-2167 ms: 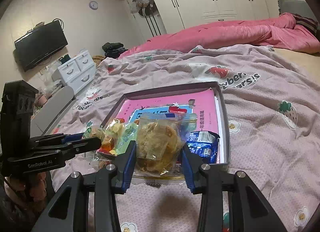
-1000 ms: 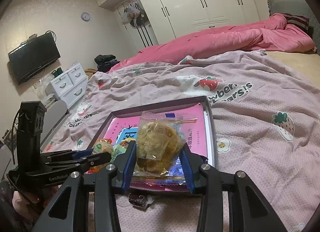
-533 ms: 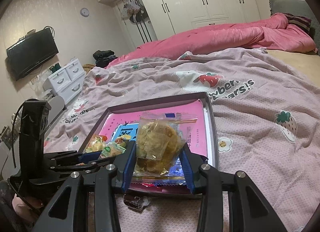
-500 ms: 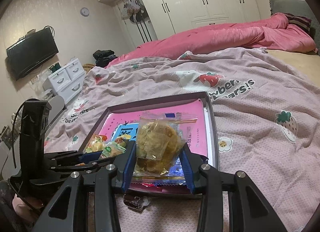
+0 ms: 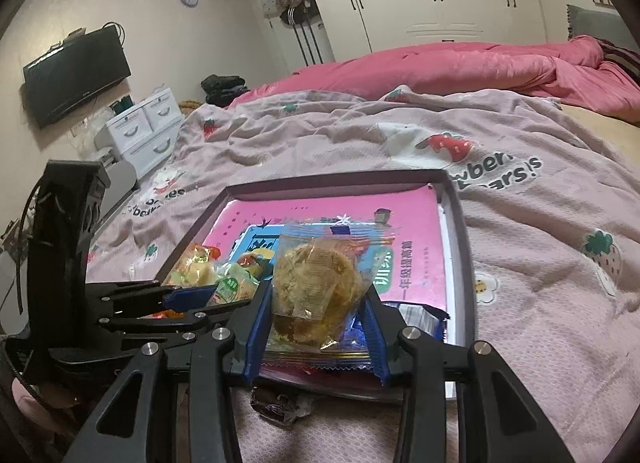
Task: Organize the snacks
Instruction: 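Lift the cake pack and cracker bag over the tray with both tools, then lower the cake pack and cracker bag into the tray and open both tools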
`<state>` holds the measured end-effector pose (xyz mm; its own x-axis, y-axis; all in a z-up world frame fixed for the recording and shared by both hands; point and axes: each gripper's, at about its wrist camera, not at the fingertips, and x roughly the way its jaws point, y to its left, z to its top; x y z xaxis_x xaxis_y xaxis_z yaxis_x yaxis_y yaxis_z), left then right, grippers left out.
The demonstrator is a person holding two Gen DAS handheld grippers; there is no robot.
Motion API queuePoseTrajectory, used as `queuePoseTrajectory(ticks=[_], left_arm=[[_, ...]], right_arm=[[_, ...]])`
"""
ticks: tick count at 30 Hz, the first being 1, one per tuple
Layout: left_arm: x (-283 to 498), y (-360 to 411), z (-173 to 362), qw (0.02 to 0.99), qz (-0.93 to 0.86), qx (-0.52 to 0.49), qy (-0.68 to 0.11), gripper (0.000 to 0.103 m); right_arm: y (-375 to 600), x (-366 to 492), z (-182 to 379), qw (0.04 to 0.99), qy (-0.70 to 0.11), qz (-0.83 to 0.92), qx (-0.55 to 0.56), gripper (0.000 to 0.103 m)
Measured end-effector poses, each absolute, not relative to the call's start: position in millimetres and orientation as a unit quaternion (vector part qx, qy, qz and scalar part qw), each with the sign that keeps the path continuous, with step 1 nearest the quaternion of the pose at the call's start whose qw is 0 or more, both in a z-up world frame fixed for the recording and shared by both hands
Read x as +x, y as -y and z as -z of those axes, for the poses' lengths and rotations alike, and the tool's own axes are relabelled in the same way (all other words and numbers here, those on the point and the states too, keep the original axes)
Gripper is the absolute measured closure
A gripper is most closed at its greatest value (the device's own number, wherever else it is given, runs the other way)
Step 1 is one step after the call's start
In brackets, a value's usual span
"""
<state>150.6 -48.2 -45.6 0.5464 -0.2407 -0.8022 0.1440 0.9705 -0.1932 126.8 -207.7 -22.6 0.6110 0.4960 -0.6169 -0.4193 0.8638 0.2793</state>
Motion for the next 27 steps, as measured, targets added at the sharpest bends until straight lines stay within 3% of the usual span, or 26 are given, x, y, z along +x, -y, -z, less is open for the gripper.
queuePoseTrajectory(ticks=[27], left_arm=[[151, 46, 47, 0.877, 0.109, -0.056, -0.464, 0.068]], right_arm=[[198, 139, 38, 0.887, -0.377, -0.263, 0.051, 0.060]])
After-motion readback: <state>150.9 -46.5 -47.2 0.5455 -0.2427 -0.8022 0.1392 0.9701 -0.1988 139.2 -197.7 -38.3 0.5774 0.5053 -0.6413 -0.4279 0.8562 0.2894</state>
